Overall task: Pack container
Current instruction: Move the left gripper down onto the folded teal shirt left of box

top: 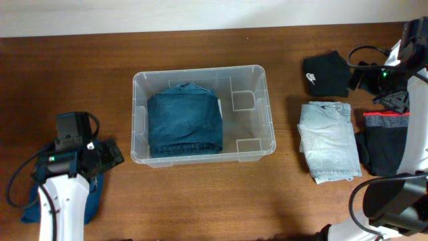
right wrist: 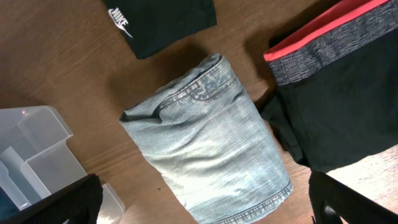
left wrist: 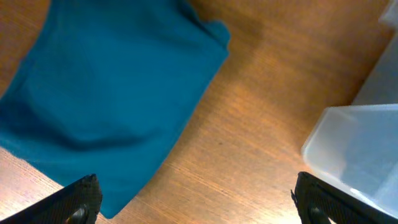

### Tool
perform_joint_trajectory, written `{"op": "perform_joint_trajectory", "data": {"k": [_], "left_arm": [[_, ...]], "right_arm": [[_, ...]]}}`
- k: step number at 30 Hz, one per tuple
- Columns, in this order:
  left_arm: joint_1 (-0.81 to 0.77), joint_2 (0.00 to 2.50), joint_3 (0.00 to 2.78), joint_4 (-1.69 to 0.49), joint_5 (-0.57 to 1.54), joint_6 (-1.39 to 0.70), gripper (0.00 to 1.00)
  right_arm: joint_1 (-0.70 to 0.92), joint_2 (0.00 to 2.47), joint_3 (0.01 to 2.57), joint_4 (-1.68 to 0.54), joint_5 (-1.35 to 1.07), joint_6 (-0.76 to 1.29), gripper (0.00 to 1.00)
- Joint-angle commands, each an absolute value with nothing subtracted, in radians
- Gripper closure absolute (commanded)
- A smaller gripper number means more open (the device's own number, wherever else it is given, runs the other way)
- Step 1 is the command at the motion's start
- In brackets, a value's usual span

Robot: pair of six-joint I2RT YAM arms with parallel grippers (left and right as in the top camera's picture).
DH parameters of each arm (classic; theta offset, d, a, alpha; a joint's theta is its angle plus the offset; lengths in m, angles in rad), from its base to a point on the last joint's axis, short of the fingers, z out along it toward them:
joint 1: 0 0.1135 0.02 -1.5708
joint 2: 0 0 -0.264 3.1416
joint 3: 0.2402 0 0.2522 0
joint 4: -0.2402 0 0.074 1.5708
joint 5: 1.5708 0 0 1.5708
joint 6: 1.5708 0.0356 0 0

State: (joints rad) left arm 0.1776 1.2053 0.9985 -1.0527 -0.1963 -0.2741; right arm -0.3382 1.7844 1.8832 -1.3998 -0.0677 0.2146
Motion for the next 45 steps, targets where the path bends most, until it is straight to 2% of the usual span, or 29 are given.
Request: {"op": "perform_joint_trajectory", "data": {"k": [1,10,15,31,36,45], "left_arm": [[0.184,1.286,0.992,-1.064,-0.207,-0.214,0.01],[0.183,1.464,0.992,-1.085,-0.290,-0.215,0.01],[0.183,1.466,0.992,-1.058,-0.345,-0.244,0.01],[0.183,1.466,0.992,-0.960,-0.330,-0.289,0.02],[0.183,1.467,0.992,-0.934,-0.371,-0.257,0.06],[0.150,1.506,0.991,-0.939,-0.390,-0.149,0.05]], "right_arm": [[-0.341,1.779,1.901,-1.399,-0.055,0.226,0.02],[-0.341,1.779,1.901,-1.399,-0.055,0.226,0.02],[-0.341,1.779,1.901,-1.399,-0.055,0.226,0.02],[-0.341,1.779,1.901,-1.399,-0.055,0.226,0.02],[-0.341,1.779,1.901,-1.399,-0.055,0.226,0.02],[-0.341,1.779,1.901,-1.399,-0.055,0.226,0.02]]}}
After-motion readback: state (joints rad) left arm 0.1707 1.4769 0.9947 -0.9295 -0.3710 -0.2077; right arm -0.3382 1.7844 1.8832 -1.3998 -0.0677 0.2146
